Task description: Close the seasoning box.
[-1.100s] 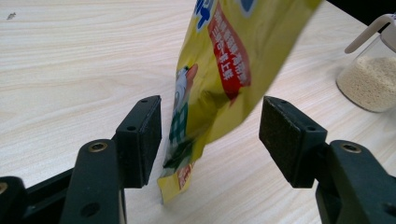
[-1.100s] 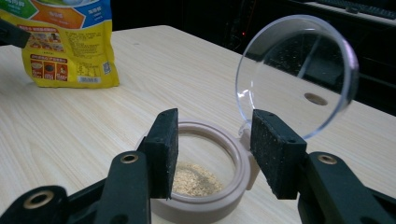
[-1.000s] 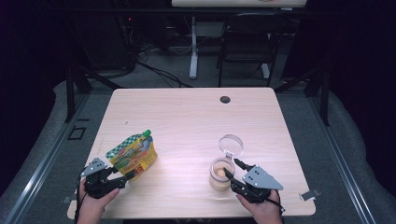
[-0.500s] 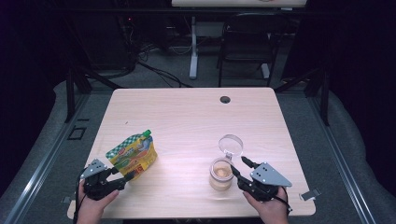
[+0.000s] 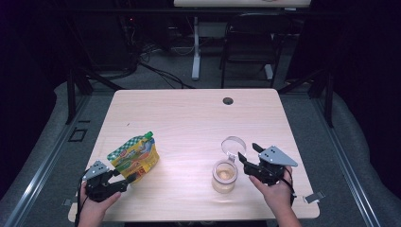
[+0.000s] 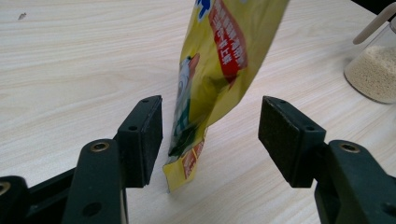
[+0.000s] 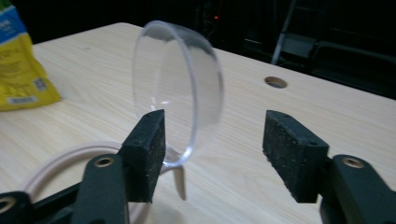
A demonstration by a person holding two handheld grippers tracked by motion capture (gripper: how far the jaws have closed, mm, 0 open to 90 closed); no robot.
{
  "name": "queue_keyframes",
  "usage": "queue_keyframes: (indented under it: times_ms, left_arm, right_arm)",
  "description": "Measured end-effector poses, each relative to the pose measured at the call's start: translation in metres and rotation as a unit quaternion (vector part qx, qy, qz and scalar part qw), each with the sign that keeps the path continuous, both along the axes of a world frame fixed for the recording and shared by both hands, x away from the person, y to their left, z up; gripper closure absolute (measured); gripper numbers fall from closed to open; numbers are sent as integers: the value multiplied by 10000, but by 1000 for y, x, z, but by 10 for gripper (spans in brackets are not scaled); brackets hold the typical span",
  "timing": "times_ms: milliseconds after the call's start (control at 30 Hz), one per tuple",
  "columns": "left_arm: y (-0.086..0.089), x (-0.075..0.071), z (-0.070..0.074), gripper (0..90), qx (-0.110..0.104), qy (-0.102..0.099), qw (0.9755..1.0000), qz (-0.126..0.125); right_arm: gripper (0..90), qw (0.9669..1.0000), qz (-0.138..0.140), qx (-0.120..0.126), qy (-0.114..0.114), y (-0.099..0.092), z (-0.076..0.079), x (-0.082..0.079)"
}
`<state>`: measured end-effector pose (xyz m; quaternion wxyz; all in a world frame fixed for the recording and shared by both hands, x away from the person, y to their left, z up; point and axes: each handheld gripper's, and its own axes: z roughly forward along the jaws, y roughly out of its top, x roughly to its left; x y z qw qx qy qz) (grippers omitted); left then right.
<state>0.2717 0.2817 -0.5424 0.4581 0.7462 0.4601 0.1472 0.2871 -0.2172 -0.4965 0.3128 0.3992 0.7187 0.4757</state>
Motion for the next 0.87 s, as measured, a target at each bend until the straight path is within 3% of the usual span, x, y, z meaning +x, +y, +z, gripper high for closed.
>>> queue_keyframes:
  times_ms: [67, 133, 267, 367, 633, 700, 867]
  left_arm:
    - [1, 0, 0, 400, 8, 4, 10000, 4]
    - [1, 0, 0, 400, 15, 28, 10000, 2]
    - [1, -1, 0, 400, 20, 28, 10000, -13]
    - [0, -1, 1, 400, 40, 19, 10000, -20]
    - [2, -1, 0, 400, 83, 47, 10000, 13]
    - [2, -1, 0, 400, 106, 53, 9999, 26]
    - [1, -1, -1, 400, 128, 41, 9999, 39]
  right_arm:
    - [486, 9999, 141, 89, 44, 4, 0, -1]
    - [530, 9997, 222, 16, -57, 9, 2, -8]
    - [566, 9989, 439, -17, -187, 15, 9, -23]
    - [536, 9978, 641, -53, -170, 21, 10, -32]
    - [417, 9963, 823, -244, 9, 23, -1, -46]
    - [397, 9957, 836, -389, 50, 23, -5, -52]
    - [389, 9954, 891, -341, 45, 16, -9, -66]
